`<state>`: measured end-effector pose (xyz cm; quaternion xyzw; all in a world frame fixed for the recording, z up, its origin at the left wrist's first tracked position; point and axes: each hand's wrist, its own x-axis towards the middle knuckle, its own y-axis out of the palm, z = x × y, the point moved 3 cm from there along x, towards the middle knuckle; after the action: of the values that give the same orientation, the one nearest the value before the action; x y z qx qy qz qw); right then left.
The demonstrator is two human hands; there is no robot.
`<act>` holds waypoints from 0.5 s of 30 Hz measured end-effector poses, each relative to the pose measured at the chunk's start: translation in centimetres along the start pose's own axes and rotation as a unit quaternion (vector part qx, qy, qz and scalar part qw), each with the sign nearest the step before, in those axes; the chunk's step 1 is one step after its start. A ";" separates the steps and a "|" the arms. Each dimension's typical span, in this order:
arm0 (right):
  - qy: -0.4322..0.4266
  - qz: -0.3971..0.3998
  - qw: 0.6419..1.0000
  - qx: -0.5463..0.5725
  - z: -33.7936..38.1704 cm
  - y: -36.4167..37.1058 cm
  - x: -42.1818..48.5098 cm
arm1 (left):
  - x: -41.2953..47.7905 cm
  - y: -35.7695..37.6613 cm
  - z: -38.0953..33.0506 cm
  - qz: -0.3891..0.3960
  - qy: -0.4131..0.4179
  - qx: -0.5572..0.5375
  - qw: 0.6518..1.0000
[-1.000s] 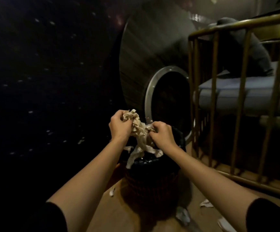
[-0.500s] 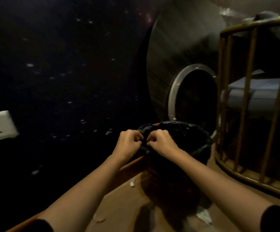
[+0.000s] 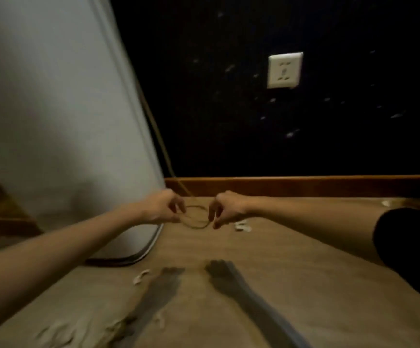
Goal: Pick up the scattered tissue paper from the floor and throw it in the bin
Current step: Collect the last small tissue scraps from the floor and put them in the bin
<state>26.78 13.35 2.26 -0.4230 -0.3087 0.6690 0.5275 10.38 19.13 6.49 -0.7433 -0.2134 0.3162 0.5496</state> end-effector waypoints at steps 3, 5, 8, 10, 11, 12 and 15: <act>-0.011 0.092 0.996 0.011 5.5 8.8 5.1 | -5.8 4.8 9.6 0.015 -0.059 -0.035 0.998; -0.017 0.096 0.995 0.003 8.3 13.6 7.8 | -8.7 8.7 14.7 0.031 -0.102 -0.057 0.993; -0.031 0.039 0.998 -0.033 11.3 19.0 10.9 | -11.8 14.4 19.6 0.053 -0.158 -0.110 0.980; -0.036 0.011 0.999 -0.034 12.6 21.5 12.5 | -13.1 17.4 21.2 0.042 -0.160 -0.130 0.977; -0.036 0.001 0.999 -0.029 12.9 22.7 13.2 | -13.5 18.7 21.7 0.038 -0.151 -0.136 0.978; -0.039 -0.013 0.999 -0.025 13.0 23.7 13.7 | -13.7 20.0 21.9 0.040 -0.134 -0.133 0.981; -0.022 -0.051 0.998 -0.024 12.2 27.5 14.3 | -14.2 23.9 21.9 0.070 -0.081 -0.100 0.989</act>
<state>2.48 20.58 -19.27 -0.4049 -0.3575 0.6425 0.5436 -15.82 17.33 -17.25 -0.7797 -0.2353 0.3904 0.4293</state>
